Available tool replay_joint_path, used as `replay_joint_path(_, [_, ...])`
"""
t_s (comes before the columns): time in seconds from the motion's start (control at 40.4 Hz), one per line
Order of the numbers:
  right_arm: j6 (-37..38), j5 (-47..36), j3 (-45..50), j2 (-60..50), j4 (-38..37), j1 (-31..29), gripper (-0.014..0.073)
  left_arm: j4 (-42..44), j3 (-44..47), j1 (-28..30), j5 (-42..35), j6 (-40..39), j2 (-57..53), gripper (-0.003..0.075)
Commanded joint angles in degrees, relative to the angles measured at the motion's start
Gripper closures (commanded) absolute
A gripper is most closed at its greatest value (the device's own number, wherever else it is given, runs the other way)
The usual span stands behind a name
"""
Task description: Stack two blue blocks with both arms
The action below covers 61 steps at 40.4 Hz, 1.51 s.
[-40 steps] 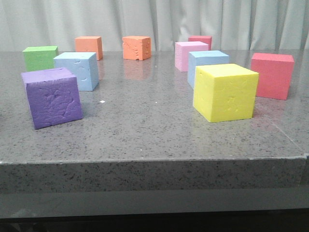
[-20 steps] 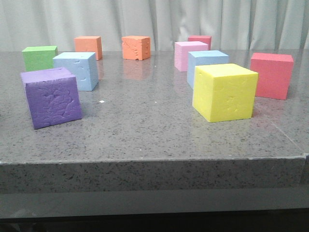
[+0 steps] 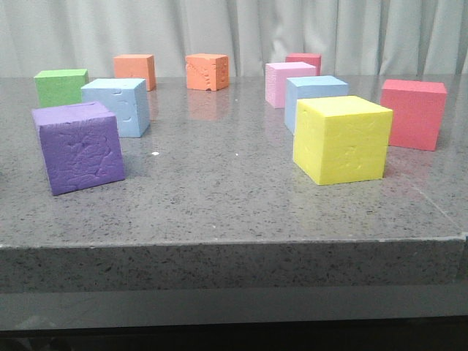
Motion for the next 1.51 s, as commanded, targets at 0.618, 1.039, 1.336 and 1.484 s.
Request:
replay_joint_path(0.618, [-0.98,14.72,-25.84,22.98,-0.29,-0.37,0.066,-6.62,-24.46,-0.43,15.87,7.31,18.82,0.0741])
replay_joint_path(1.039, [-0.98,14.38,-25.84,22.98,-0.29,-0.37,0.066,-6.62,-24.46,-0.43,15.76,7.31,18.82,0.0741])
replay_joint_path(1.336, [-0.98,14.38,-25.84,22.98,-0.29,-0.37,0.0654,-6.62,-23.94,-0.43,14.54,7.31,18.82,0.0729])
replay_joint_path(1.484, [-0.98,14.38,-25.84,22.98,-0.29,-0.37,0.0512,-6.62,-23.94,-0.43,13.53,7.31,18.82,0.0528])
